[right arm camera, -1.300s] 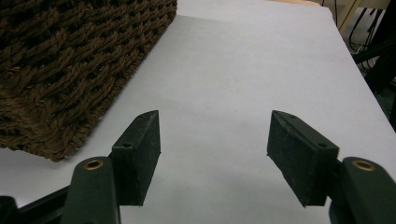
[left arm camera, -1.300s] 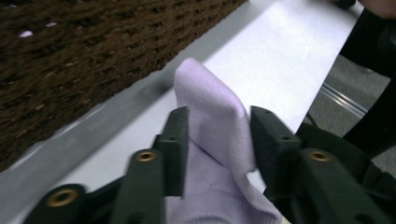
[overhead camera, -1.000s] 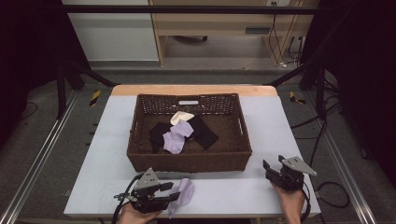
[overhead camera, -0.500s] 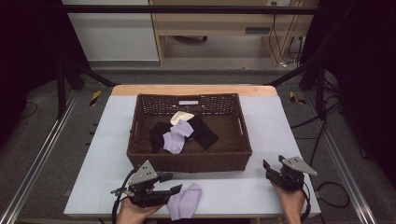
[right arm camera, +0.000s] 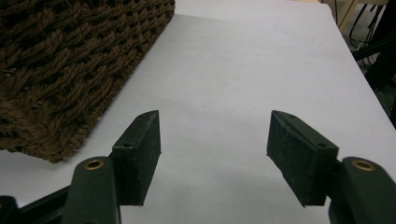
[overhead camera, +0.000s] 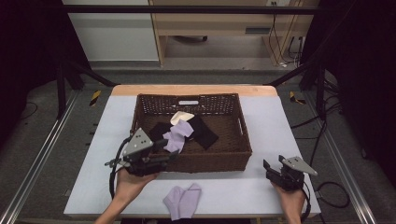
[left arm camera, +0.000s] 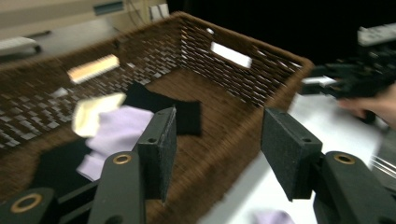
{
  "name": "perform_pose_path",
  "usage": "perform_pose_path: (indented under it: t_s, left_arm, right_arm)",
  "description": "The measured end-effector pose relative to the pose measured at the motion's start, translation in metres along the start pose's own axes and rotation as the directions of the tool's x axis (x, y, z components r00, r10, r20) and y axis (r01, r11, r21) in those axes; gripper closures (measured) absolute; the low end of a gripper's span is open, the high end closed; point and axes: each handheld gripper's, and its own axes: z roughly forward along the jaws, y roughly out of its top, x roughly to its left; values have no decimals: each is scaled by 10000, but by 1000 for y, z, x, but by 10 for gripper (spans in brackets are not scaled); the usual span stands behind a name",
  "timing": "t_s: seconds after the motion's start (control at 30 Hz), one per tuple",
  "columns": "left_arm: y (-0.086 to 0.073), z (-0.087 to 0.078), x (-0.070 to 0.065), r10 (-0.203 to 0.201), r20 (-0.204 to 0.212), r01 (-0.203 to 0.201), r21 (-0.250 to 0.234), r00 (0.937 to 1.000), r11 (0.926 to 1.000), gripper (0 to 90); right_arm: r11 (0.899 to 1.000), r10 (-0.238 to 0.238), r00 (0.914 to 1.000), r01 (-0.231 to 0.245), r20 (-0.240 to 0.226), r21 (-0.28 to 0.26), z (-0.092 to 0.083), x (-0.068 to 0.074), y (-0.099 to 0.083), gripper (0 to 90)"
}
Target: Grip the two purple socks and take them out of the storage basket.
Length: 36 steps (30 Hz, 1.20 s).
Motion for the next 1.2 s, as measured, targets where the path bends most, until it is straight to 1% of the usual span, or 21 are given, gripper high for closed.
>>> perform_pose_path:
  t_s: [0.07,0.17,0.2,0.23,0.33,0.4,0.53,0.6,0.63,0.67,0.73,0.77,0.8,0.83,0.9,1.0,1.03,1.07,1.1,1.13,1.2]
  left_arm:
    - [4,2,4,-2,-113,3,28,9999,10000,454]
    - [19,11,19,-77,-538,79,36,9985,10000,454]
    - [19,11,19,-77,-538,79,36,9985,10000,454]
    - [25,16,26,-29,-752,32,39,9972,10000,454]
    - [33,26,36,-50,-1047,59,80,9945,10000,454]
    - [36,33,42,137,-1299,-113,192,9914,9998,454]
    - [41,50,55,317,-1646,-271,301,9858,9992,454]
    - [41,59,60,247,-1756,-194,314,9842,9993,453]
    - [41,59,60,247,-1756,-194,314,9842,9993,453]
    - [40,68,66,155,-1793,-80,426,9837,9991,445]
    - [37,77,71,122,-1925,-32,471,9812,9989,439]
    - [37,77,71,122,-1925,-32,471,9812,9989,440]
    - [35,87,76,43,-1972,93,675,9803,9977,440]
    - [35,87,76,43,-1972,93,675,9803,9977,440]
    - [30,100,83,-27,-1990,230,998,9800,9947,440]
    - [25,112,88,63,-1997,226,1422,9798,9896,443]
    - [25,112,88,63,-1997,226,1422,9798,9896,443]
    - [21,120,90,71,-2000,286,1750,9798,9842,443]
    - [21,120,90,71,-2000,286,1750,9798,9842,444]
    - [19,126,93,0,-1928,404,2061,9812,9777,443]
    - [18,129,96,-84,-1833,487,2166,9830,9750,443]
  right_arm:
    - [10000,11,10000,-11,-7,9,0,0,0,353]
    - [10000,3,10000,-2,-15,14,0,0,0,353]
    - [10000,3,10000,-2,-15,14,0,0,0,353]
    - [10000,-5,10000,5,-13,18,0,0,0,354]
    - [10000,-13,10000,13,-13,18,0,0,0,354]
    - [10000,-4,10000,4,-18,22,0,0,0,355]
    - [10000,-10,10000,10,-20,32,0,0,0,356]
    - [10000,-10,10000,11,-33,32,0,0,0,356]
    - [10000,-14,10000,14,-26,37,1,0,0,356]
    - [10000,-12,10000,12,-37,41,1,0,0,356]
    - [10000,-23,10000,23,-28,40,1,0,0,356]
    - [10000,-23,10000,23,-28,40,1,0,0,356]
    - [10000,-30,10000,30,-35,41,1,0,0,356]
    - [10000,-30,10000,30,-34,44,1,0,0,356]
    - [10000,-33,10000,33,-44,65,1,0,0,356]
    - [10000,-31,10000,32,-43,68,1,0,0,357]
    - [10000,-31,10000,32,-43,68,1,0,0,357]
    - [10000,-2,10000,2,-48,96,1,0,0,358]
    - [10000,-2,10000,2,-48,96,1,0,0,358]
    - [9999,-21,10000,21,-46,125,1,0,0,357]
    - [10000,-52,10000,52,-41,62,1,0,0,358]
